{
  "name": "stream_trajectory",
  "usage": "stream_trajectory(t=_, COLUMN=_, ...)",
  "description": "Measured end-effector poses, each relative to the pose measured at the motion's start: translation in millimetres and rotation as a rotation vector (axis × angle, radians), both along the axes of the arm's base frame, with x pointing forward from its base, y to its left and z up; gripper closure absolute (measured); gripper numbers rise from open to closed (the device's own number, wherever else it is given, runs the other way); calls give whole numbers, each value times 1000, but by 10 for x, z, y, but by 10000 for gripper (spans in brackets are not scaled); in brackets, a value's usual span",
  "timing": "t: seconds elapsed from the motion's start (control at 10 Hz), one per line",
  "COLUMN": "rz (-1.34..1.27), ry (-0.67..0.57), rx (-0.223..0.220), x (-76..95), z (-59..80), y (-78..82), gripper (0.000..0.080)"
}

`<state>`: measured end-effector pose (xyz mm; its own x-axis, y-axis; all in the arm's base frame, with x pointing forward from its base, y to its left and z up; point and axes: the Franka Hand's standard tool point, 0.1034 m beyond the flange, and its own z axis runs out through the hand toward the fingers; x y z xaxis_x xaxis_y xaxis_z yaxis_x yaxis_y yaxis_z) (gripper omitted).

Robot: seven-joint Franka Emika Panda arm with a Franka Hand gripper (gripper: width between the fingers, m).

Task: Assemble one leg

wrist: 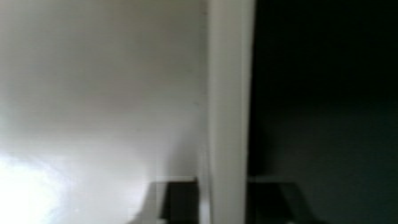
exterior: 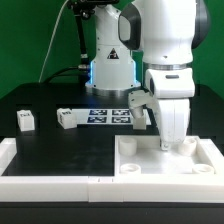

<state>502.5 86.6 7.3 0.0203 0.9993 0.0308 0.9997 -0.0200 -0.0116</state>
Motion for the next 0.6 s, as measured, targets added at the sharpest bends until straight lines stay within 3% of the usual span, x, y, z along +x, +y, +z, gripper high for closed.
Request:
stream_trajectory(t=0.1, rz=0, ry=0, rx=0, x=0, z=0, y=-2, gripper=503)
stream_trajectory(t=0.2, rz=-1, ry=0, rx=0, x=0, z=0, y=-3, gripper=503)
stream_trajectory(t=0.3, rz=-1, ry=0, rx=0, x=1, z=0, y=-4, gripper=326)
stream_trajectory(t=0.4, rz=-1, ry=0, rx=0, x=1, z=0, y=-5, gripper=326)
stream_trajectory(t=0.5, rz=-1, ry=0, rx=0, x=1, z=0, y=-5, gripper=194)
stream_trajectory(t=0.6, rz=-1, ry=0, rx=0, x=1, z=0, y=-6, gripper=160)
